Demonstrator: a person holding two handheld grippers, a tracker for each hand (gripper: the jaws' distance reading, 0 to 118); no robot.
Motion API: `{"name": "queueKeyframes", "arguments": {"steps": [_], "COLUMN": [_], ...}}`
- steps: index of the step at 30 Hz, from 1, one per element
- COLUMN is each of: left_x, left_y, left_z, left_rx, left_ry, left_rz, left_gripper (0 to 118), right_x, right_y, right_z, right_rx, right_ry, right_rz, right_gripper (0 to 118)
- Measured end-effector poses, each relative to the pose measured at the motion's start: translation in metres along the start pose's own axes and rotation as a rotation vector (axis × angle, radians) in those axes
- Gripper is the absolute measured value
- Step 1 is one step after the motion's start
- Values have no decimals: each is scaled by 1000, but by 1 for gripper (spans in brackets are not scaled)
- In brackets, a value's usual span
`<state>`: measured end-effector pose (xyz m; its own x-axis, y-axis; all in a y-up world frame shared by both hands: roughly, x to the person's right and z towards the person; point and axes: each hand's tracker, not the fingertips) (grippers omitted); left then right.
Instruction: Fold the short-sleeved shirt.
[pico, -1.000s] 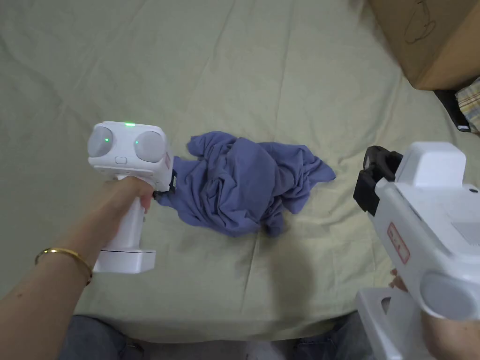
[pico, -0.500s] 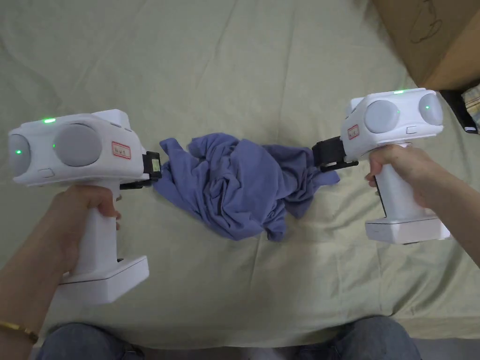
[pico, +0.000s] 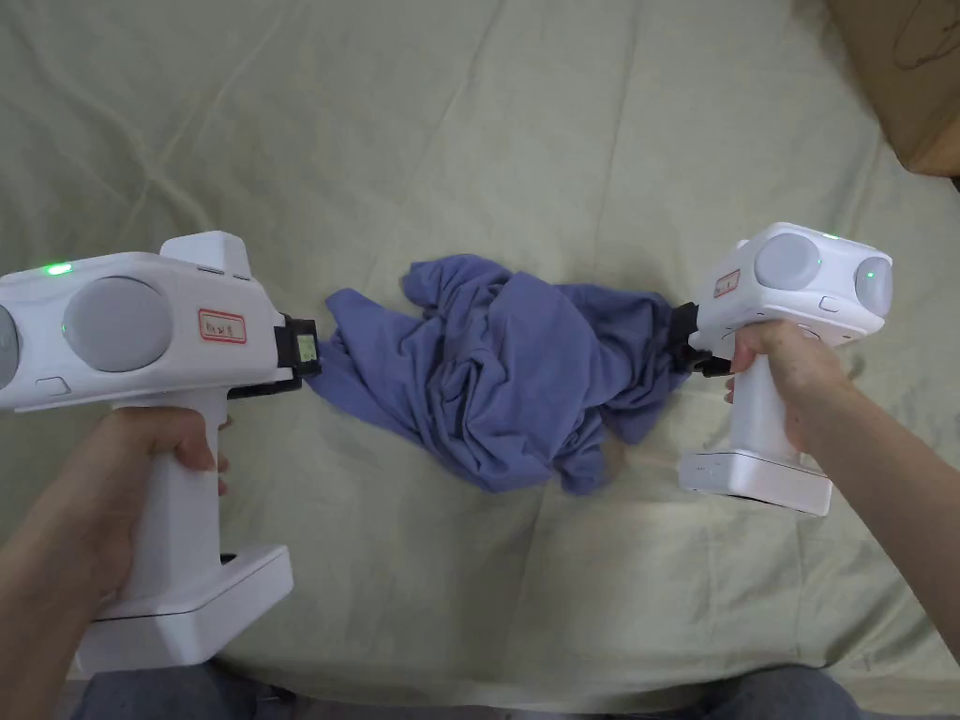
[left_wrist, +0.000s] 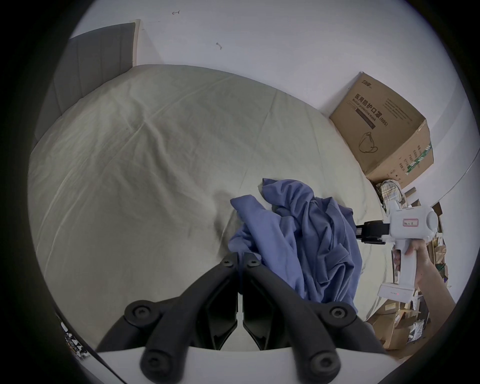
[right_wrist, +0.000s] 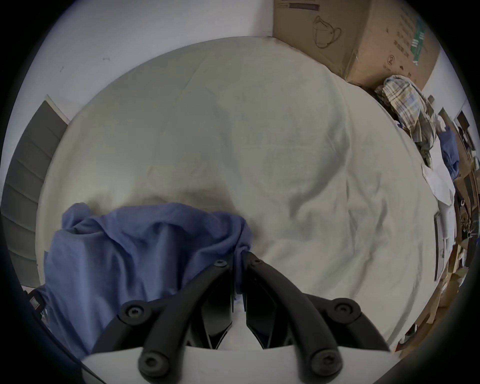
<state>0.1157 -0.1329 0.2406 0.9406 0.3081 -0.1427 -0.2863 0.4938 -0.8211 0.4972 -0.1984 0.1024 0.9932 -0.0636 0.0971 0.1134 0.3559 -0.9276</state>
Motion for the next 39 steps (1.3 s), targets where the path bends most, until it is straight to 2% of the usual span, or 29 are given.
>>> {"name": "queueKeyframes", "arguments": {"steps": [2,5,9,13,16,19,22,24,27,31,34,39], "left_x": [-4,-5,-7,-13,-20,-24,-21,-22,-22,-25,-35,-37], "left_y": [3,6,21,42,57,75,91,104,122,144,167,208], "left_z": [2,21,68,131,188,237,280,308,342,370,380,376], "left_rx": [9,45,150,290,421,514,615,667,724,802,818,797], "left_ry": [-22,-34,-21,35,31,9,81,99,136,281,345,380], "left_rz": [34,53,44,32,43,56,27,23,29,44,101,179], "left_gripper": [0,0,0,0,0,0,0,0,0,0,0,0], "right_x": [4,20,54,89,110,130,148,157,177,194,189,179], "right_y": [1,0,-7,-23,-37,-47,-49,-50,-45,-30,-21,21], "right_z": [18,73,180,287,360,418,463,488,515,534,543,546], "right_rx": [12,109,270,443,580,667,758,812,841,853,856,873], "right_ry": [30,98,170,233,164,141,88,14,-44,-115,-137,-117], "right_rz": [40,46,67,55,74,42,22,1,-49,-89,-116,-162], "right_gripper": [4,4,4,4,4,4,4,4,4,4,4,4]}}
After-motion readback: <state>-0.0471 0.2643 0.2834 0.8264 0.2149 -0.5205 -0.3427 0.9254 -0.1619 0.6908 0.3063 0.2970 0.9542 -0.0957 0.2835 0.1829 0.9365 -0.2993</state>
